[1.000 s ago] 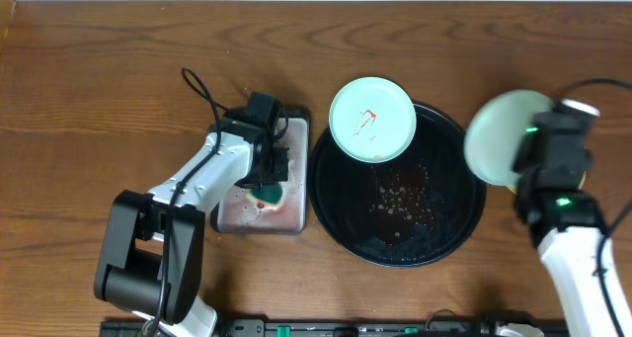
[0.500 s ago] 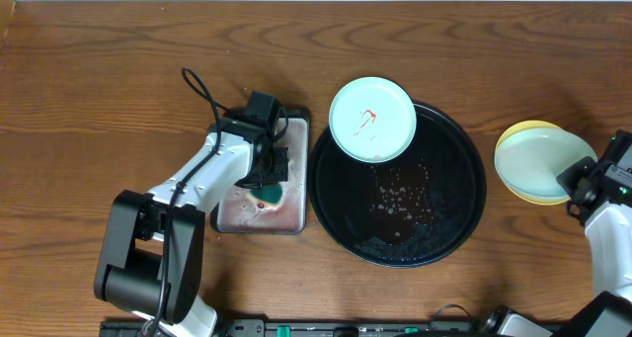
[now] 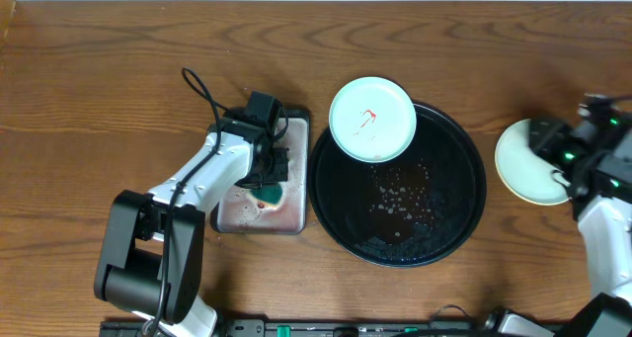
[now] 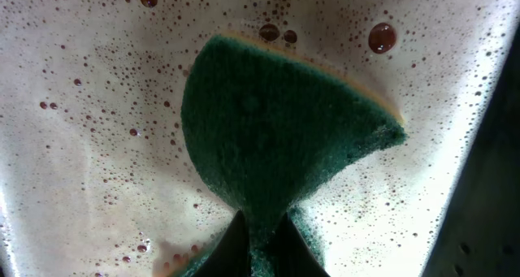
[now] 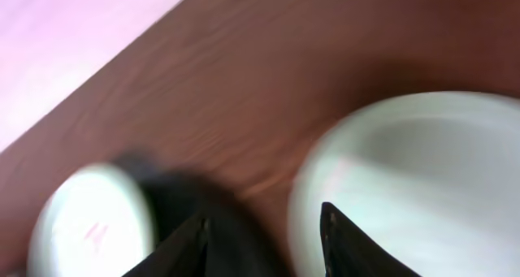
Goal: Clean dirty plates on tray and stack at the side
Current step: 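Reach the right gripper to the last green plate and grasp its rim, then lift the sponge from the grey tray with the left gripper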
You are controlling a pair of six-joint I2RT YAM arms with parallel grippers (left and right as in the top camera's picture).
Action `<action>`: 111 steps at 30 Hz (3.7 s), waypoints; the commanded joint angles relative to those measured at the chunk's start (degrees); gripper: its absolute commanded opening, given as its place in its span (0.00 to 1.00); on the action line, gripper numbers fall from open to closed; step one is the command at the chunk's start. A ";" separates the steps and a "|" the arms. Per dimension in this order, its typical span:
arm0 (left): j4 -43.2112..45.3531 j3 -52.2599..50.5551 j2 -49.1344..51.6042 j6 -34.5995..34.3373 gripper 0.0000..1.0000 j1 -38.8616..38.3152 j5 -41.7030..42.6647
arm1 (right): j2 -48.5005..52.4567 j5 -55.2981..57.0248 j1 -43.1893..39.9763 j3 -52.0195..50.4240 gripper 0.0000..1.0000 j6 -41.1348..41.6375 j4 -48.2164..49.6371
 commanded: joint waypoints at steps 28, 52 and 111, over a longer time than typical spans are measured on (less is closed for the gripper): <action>0.24 -1.09 1.51 -0.11 0.08 -0.11 -0.46 | 32.92 11.08 30.51 22.40 0.36 -3.89 -5.79; 0.24 -1.09 1.51 -0.11 0.08 -0.11 -0.46 | 24.83 11.63 30.60 22.32 0.01 -7.23 -15.54; 6.34 -0.76 -19.39 8.07 0.07 26.05 48.37 | 22.16 17.88 31.58 12.44 0.01 -8.94 -26.62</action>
